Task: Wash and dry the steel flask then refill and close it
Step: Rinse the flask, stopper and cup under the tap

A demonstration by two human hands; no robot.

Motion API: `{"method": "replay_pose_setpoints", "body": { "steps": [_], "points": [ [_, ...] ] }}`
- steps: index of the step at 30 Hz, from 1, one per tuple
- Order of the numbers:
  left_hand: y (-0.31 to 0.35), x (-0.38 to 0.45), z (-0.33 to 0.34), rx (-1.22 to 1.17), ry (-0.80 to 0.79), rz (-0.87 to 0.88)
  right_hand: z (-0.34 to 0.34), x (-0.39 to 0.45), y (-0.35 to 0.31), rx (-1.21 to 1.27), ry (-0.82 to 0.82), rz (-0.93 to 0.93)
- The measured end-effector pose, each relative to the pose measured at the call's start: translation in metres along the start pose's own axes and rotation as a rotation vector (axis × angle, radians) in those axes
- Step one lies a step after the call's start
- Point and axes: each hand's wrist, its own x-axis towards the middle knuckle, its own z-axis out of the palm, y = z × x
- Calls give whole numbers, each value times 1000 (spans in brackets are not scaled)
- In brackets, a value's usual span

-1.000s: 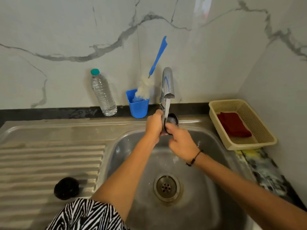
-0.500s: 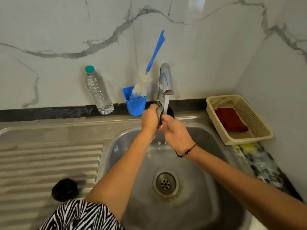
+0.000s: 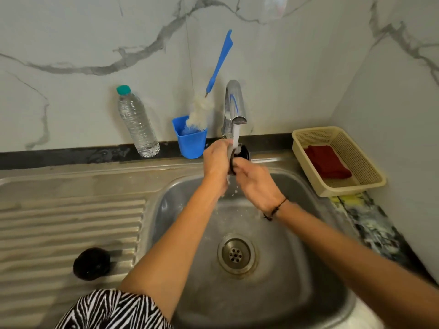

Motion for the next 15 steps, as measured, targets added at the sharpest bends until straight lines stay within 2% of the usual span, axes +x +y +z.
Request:
{"method": "replay_pose_setpoints", "body": {
  "steps": [3, 5, 6, 8, 9, 11, 12, 13, 14, 15],
  "points": [
    [3, -9, -4, 183, -56, -218, -26, 3, 33, -822, -233, -585],
    [0, -16, -8, 233, -125, -344, -39, 14, 45, -1058, -300, -847],
    [0, -17, -8, 216, -126, -364, -42, 16, 47, -1091, -294, -883],
    [0, -12, -4, 190, -79, -294, -30, 13, 44, -1128, -228, -765],
    [-1, -9, -2, 169, -35, -235, -20, 7, 36, -1079, -196, -615],
    [-6, -6, -1, 118, 57, -152, -3, -2, 13, -654, -174, -133],
    [-9, -6, -2, 88, 80, -120, 3, -4, 0, -289, -192, 143],
    [-12, -5, -5, 61, 84, -84, 8, -3, -8, 72, -167, 297],
    [-14, -4, -7, 52, 75, -54, 12, -4, -7, 290, -99, 364],
    [-13, -4, -8, 67, 64, -44, 12, -7, -6, 358, -73, 354]
  ]
}}
